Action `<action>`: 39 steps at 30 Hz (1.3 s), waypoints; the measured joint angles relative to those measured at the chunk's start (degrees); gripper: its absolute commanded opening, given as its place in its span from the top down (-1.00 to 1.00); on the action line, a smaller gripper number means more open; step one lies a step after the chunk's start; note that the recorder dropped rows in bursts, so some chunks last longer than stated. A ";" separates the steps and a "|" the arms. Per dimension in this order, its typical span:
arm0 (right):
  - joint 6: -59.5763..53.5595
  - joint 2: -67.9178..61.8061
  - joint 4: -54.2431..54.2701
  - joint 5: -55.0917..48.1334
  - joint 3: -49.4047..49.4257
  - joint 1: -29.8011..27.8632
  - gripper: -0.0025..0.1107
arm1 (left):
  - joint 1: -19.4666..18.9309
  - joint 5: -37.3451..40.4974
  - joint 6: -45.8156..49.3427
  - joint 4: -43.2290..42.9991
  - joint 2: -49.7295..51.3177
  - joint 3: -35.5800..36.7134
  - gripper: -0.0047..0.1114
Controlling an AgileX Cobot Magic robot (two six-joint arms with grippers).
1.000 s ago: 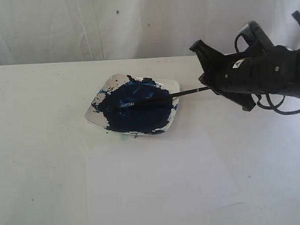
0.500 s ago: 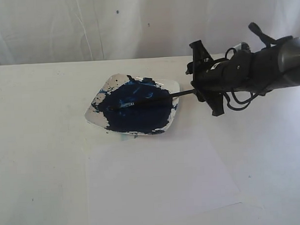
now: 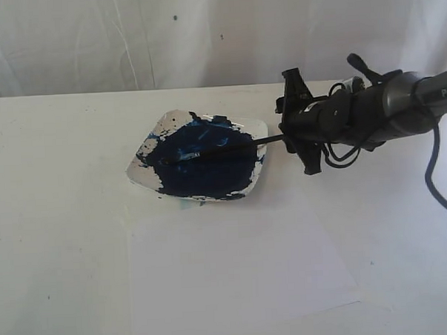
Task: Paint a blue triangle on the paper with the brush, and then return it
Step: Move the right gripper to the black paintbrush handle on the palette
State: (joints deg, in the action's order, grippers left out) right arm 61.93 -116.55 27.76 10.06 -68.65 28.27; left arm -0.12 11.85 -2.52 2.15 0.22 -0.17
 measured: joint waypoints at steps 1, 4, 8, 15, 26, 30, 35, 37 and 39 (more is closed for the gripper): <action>0.00 -0.41 0.00 0.00 -0.50 0.00 0.12 | 0.00 0.00 0.00 0.00 0.00 0.00 0.92; 0.11 -1.86 0.00 0.08 -1.64 0.00 0.12 | 0.00 0.00 0.00 0.00 0.00 0.00 0.92; 0.70 -3.39 0.00 -0.50 -2.16 0.00 0.12 | 0.00 0.00 0.00 0.00 0.00 0.00 0.92; 1.78 -4.70 0.00 -0.31 -2.39 0.00 0.12 | 0.00 0.00 0.00 0.00 0.00 0.00 0.92; 5.95 -6.94 0.00 2.80 -2.65 0.00 0.12 | 0.00 0.00 0.00 0.00 0.00 0.00 0.92; 6.70 -7.31 0.00 3.25 -3.05 0.00 0.12 | 0.00 0.00 0.00 0.00 0.00 0.00 0.92; 8.14 -7.96 -1.39 3.39 -5.00 0.00 0.12 | 0.00 0.00 0.00 0.00 0.00 0.00 0.92; 8.40 -8.06 -2.00 3.39 -5.21 0.00 0.12 | 0.00 0.00 0.00 0.00 0.00 0.00 0.92; 8.51 -8.18 -2.36 3.39 -5.34 0.00 0.12 | 0.00 0.00 0.00 0.00 0.00 0.00 0.92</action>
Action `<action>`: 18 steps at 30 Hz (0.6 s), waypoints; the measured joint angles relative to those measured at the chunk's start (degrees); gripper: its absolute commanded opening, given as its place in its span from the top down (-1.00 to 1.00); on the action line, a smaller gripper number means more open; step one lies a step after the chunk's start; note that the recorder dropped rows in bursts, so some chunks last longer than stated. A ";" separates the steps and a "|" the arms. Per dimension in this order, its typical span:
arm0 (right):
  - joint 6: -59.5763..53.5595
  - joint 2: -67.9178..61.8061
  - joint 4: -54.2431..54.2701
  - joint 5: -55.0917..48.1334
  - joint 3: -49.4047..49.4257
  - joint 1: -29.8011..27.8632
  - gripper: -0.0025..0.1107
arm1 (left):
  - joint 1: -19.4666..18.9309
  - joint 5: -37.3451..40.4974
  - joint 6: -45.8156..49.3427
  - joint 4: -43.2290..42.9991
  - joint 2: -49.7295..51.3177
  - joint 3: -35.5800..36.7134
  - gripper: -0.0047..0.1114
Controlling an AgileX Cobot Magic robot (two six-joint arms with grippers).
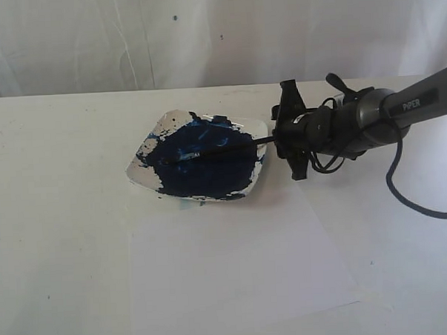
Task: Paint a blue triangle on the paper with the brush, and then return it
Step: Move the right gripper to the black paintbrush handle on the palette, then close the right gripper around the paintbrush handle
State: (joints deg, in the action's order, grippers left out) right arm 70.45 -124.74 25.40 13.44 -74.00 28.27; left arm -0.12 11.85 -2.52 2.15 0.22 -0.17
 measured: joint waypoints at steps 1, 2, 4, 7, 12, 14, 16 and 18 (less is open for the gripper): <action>0.00 0.00 0.06 0.00 -0.09 0.00 0.12 | 0.00 0.00 0.00 0.00 0.00 0.00 0.92; 0.11 0.00 -0.04 0.00 -0.09 0.00 0.12 | 0.00 0.00 0.00 0.00 0.00 0.00 0.92; 0.10 0.00 -0.03 0.00 -0.09 0.00 0.12 | 0.00 0.00 0.00 0.00 0.00 0.00 0.92; 0.13 -0.50 -0.07 -0.18 -0.09 0.00 0.12 | 0.00 0.00 0.00 0.00 0.00 0.00 0.92; 0.24 -0.82 -0.16 -1.29 -0.09 0.00 0.12 | 0.00 0.00 0.00 0.00 0.00 0.00 0.92; 0.24 -0.82 -0.16 -1.29 -0.09 0.00 0.12 | 0.00 0.00 0.00 0.00 0.00 0.00 0.92; 0.38 -0.82 -0.16 -1.29 -0.09 0.00 0.12 | 0.00 0.00 0.00 0.00 0.00 0.00 0.92; 0.37 -0.82 -0.16 -1.29 -0.09 0.00 0.12 | 0.00 0.00 0.00 0.00 0.00 0.00 0.92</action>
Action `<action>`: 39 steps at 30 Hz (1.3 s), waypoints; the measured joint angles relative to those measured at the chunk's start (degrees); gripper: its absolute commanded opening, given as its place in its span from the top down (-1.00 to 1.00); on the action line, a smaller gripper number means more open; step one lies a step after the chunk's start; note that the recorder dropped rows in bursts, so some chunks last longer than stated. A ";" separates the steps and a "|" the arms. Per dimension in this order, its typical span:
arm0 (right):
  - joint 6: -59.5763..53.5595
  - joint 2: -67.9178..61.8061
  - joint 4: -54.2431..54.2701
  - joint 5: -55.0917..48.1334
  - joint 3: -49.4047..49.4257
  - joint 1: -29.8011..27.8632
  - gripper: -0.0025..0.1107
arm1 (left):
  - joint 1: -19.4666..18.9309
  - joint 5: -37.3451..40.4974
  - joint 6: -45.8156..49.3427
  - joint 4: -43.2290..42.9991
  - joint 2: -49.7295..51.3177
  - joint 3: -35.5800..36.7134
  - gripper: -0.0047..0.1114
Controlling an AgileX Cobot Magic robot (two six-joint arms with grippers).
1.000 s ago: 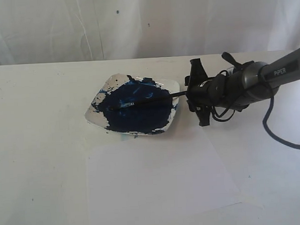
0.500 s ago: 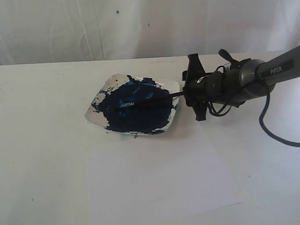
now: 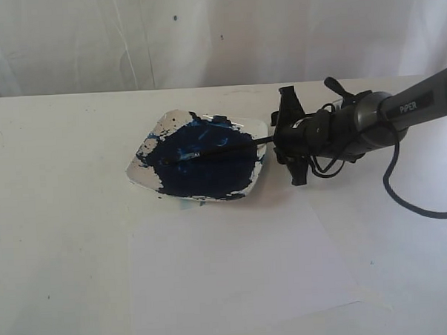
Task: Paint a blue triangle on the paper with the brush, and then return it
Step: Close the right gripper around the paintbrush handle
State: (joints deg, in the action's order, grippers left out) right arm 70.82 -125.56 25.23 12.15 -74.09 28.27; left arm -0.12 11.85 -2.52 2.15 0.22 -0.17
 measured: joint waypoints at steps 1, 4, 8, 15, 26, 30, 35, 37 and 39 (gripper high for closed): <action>0.00 0.00 0.00 0.00 0.00 0.00 0.12 | 0.00 0.00 0.00 0.00 0.00 0.00 0.92; 0.00 0.00 0.00 0.00 0.00 0.00 0.16 | 0.00 0.00 0.00 0.00 0.00 0.00 0.92; 0.00 0.00 0.00 0.00 0.00 0.00 0.35 | 0.00 0.00 0.00 0.00 0.00 0.00 0.92; 0.00 0.00 0.00 -0.10 0.00 0.00 0.41 | 0.00 0.00 0.00 0.00 0.00 0.00 0.92; 0.00 0.00 0.00 -1.16 0.00 0.00 0.70 | 0.00 0.00 0.00 0.00 0.00 0.00 0.92; 0.00 0.00 0.00 -1.63 0.00 0.00 0.78 | 0.00 0.00 0.00 0.00 0.00 0.00 0.92; 0.00 0.00 0.00 -1.95 0.00 0.00 0.86 | 0.00 0.00 0.00 0.00 0.00 0.00 0.92; 0.00 0.00 0.00 -1.95 0.00 0.00 0.86 | 0.00 0.00 0.00 0.00 0.00 0.00 0.92; 0.00 0.00 0.00 -1.95 0.00 0.00 0.86 | 0.00 0.00 0.00 0.00 0.00 0.00 0.92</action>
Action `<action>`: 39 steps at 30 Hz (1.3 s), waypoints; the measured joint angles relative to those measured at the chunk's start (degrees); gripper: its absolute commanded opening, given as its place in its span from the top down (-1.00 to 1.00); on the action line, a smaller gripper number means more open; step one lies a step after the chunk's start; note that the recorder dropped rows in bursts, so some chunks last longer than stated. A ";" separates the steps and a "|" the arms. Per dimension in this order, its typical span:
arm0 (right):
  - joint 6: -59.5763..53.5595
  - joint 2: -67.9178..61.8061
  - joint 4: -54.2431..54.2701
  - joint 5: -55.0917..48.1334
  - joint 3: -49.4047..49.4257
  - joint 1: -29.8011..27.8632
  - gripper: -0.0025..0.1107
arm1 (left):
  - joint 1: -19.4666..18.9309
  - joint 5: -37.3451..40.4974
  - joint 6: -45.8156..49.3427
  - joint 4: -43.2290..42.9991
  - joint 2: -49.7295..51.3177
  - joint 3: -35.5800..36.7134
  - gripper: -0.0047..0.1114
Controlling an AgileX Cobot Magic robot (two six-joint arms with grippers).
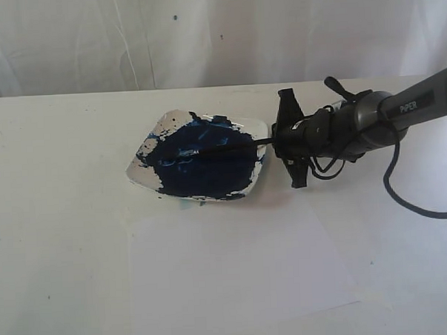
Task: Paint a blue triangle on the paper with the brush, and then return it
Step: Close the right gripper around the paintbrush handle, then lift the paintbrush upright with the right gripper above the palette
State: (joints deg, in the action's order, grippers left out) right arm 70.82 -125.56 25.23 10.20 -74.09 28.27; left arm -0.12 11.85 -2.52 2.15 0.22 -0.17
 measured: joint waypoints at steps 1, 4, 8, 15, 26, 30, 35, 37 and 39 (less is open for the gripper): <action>0.00 0.00 -0.33 -0.03 0.00 0.00 0.86 | 0.00 0.00 0.00 0.00 0.00 0.00 0.92; 0.00 0.42 -1.34 -0.77 0.14 0.00 0.86 | 0.00 0.00 0.00 0.00 0.00 0.00 0.92; -0.90 1.82 -2.13 -1.03 1.15 0.00 0.86 | 0.00 0.00 0.00 0.00 0.00 0.00 0.92; -7.27 7.07 -5.22 -1.12 1.38 0.00 0.86 | 0.00 0.00 0.00 0.00 0.00 0.00 0.92; -13.37 18.70 -30.82 4.20 1.38 0.00 0.92 | 0.00 0.00 0.00 0.00 0.00 0.00 0.92; -15.25 21.15 -49.82 13.87 1.38 0.00 0.96 | 0.00 0.00 0.00 0.00 0.00 0.00 0.92; -23.03 21.81 -64.34 25.98 1.38 0.00 0.96 | 0.00 0.00 0.00 0.00 0.00 0.00 0.92; -23.92 21.81 -68.35 27.06 1.38 0.00 0.96 | 0.00 0.00 0.00 0.00 0.00 0.00 0.92; -24.14 21.81 -72.39 27.39 1.38 0.00 0.96 | 0.00 0.00 0.00 0.00 0.00 0.00 0.92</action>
State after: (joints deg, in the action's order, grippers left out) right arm 46.68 -103.75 -47.16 37.59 -72.71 28.27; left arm -0.12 11.85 -2.52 2.15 0.22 -0.17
